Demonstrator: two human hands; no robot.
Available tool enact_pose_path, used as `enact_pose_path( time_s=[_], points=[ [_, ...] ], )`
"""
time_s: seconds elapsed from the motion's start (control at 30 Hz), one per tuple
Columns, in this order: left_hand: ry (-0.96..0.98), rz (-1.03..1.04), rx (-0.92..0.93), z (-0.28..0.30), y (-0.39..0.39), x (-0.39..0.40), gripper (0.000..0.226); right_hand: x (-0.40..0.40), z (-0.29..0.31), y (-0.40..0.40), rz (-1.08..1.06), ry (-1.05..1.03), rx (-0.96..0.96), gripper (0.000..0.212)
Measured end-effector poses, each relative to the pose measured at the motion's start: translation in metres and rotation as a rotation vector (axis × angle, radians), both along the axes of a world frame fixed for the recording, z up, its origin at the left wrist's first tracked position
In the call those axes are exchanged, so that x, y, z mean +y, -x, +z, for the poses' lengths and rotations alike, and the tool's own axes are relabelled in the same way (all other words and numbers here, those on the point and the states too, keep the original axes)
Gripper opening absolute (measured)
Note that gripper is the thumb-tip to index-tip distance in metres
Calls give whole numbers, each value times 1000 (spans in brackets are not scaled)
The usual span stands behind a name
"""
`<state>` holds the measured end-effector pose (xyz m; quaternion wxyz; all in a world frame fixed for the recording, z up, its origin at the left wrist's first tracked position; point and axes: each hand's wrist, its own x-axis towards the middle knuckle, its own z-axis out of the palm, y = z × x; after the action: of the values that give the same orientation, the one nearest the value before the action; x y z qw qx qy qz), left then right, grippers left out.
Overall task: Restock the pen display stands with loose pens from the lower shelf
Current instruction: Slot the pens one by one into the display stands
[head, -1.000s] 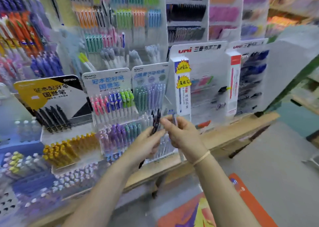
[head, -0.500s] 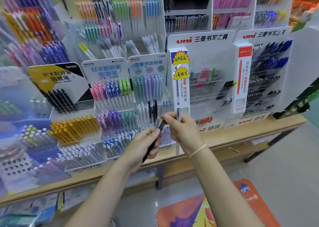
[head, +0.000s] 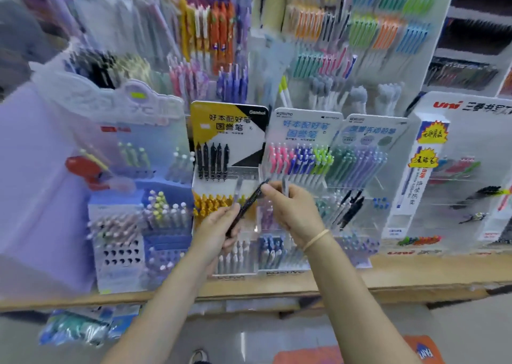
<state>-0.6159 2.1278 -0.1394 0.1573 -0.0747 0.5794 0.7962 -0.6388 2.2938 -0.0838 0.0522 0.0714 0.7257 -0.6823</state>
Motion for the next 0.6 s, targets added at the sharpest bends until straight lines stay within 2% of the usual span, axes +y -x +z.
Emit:
enact_pose_path(
  time_s=[0.07, 0.17, 0.23, 0.27, 0.47, 0.6],
  points=[
    [-9, 54, -54, -8, 15, -26, 26, -15, 1, 19, -100, -94, 60, 17],
    [7, 93, -71, -18, 35, -52, 26, -26, 0, 45, -305, -139, 209, 34],
    [14, 77, -83, -22, 43, -60, 24, -33, 1, 59, -356, -180, 309, 25],
    [10, 70, -93, -22, 46, -62, 24, -36, 0, 67, -359, -205, 335, 17],
    [-9, 29, -92, -18, 62, -70, 27, -43, -18, 104, -323, -369, 375, 3],
    [9, 37, -84, -12, 71, -75, 28, -48, -27, 118, -260, -419, 377, 5]
  ],
)
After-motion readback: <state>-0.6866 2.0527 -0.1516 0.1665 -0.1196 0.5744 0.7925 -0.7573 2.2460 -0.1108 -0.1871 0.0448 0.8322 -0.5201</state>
